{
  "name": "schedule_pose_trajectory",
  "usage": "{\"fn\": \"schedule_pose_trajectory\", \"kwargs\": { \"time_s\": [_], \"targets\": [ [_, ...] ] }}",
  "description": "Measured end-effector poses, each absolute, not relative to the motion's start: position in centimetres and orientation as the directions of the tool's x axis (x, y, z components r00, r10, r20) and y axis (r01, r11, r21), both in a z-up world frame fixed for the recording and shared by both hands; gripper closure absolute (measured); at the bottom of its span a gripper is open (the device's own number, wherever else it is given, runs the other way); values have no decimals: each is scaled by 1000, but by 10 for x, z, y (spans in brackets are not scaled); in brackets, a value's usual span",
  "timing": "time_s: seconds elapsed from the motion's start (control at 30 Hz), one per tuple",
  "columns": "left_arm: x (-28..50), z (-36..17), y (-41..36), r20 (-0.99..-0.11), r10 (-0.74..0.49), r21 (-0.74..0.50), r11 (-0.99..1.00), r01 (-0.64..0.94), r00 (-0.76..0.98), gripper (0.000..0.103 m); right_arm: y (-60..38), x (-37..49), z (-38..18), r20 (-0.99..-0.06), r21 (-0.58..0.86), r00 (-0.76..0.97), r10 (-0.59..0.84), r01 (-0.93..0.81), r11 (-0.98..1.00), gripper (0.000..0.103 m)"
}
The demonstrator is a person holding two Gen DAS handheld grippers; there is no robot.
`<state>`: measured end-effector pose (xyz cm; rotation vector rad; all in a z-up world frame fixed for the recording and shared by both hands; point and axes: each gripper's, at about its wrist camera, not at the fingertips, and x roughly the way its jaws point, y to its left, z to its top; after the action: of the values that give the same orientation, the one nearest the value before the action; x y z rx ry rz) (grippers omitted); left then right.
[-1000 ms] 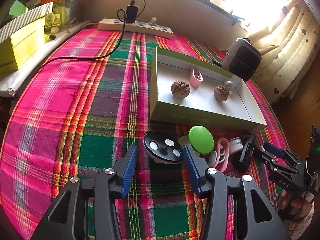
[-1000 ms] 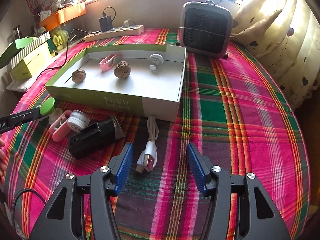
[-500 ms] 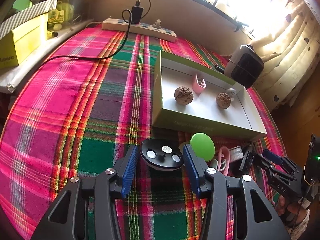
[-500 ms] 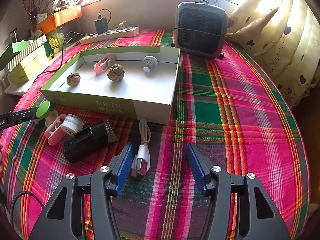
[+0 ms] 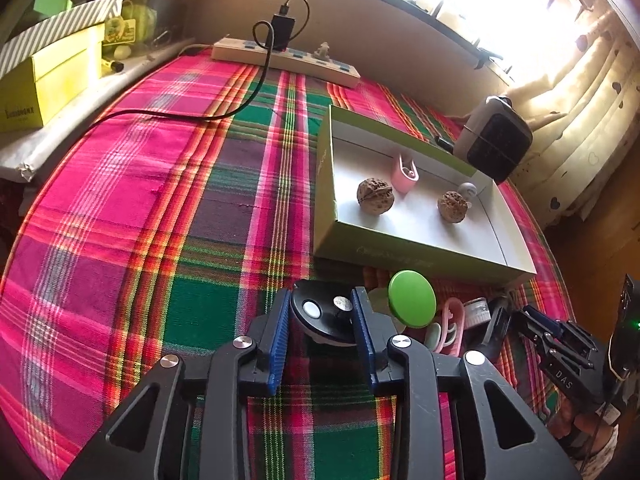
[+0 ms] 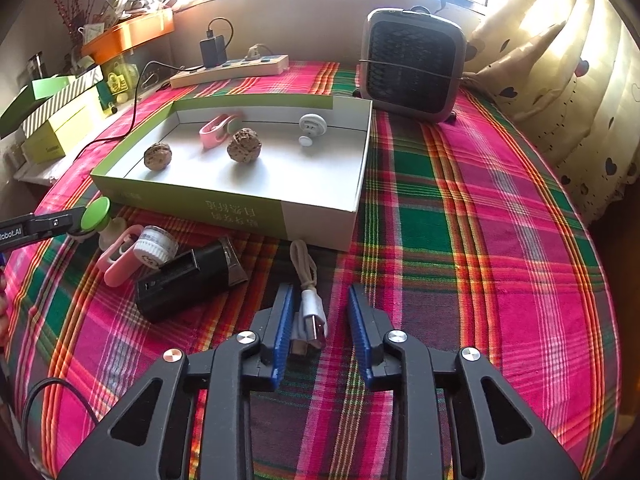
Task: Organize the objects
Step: 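Grasp the black dotted disc with the left gripper while the right grasps the white USB cable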
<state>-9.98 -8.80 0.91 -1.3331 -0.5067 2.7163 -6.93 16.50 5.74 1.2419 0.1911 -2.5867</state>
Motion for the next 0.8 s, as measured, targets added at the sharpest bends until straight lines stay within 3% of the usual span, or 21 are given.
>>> {"fn": "schedule_pose_trajectory", "kwargs": {
  "time_s": [0.1,0.8],
  "targets": [
    [-99,9,-88,-756,197,-318,-944,87,-625,75,165,-69,58,-780,-5,-599,-182,297,-955,87],
    [-97,11,-88,-757,169,-287,-954,89,-631,75,165,-70,58,-780,-8,-599,-182,300,-954,87]
  ]
}}
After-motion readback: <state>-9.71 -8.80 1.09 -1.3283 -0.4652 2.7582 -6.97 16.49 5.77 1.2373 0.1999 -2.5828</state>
